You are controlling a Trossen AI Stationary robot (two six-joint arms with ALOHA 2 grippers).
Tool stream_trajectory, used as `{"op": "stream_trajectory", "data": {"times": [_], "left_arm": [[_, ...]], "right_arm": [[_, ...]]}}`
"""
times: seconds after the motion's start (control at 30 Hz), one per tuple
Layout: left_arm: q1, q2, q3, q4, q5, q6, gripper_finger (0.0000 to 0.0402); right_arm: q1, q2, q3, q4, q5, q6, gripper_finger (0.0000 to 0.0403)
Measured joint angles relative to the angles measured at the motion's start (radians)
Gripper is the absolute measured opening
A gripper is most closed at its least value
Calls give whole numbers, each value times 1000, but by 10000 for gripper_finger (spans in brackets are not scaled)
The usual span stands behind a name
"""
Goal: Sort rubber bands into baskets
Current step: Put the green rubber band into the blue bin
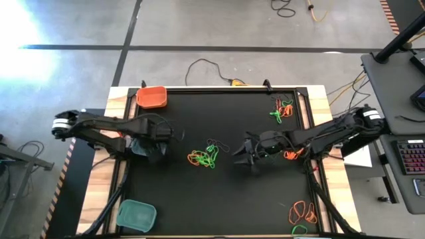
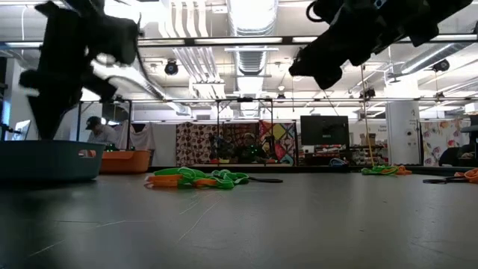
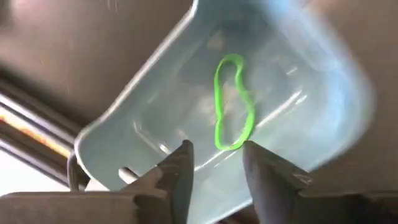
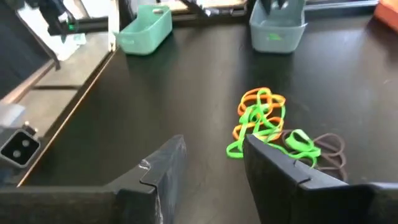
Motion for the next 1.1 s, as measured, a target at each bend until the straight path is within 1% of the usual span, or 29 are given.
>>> {"op": "stream_trajectory", "data": {"times": [0.13, 0.23, 0.33, 0.43, 0.5, 0.6, 0.73, 0.87, 0.97, 1.1], "left_arm": [[0, -64, 86, -20, -1, 13, 163], [-4, -96, 148, 25, -10, 14, 176], [-20, -116, 169, 201, -60, 36, 178], [-42, -116, 156, 406, -63, 133, 175], [-57, -104, 131, 513, -62, 202, 173], [-71, -63, 87, 641, -55, 258, 171], [-72, 16, 19, 759, -8, 271, 171], [-75, 108, -29, 816, 50, 260, 171], [-89, 179, -40, 825, 51, 248, 171], [-135, 263, -21, 834, 46, 250, 171]], "right_arm": [[1, 36, 3, 0, 1, 8, 157], [1, 52, 3, 1, 1, 11, 152], [3, 66, 3, 6, 1, 29, 146], [26, 73, 3, 27, 2, 31, 142], [63, 83, 3, 79, 1, 18, 140], [124, 102, 3, 148, 0, -5, 139], [179, 127, 8, 180, 1, -6, 139], [206, 152, 9, 191, 44, 3, 133], [206, 169, 8, 184, 80, 7, 128], [204, 188, 8, 188, 91, 22, 122]]}}
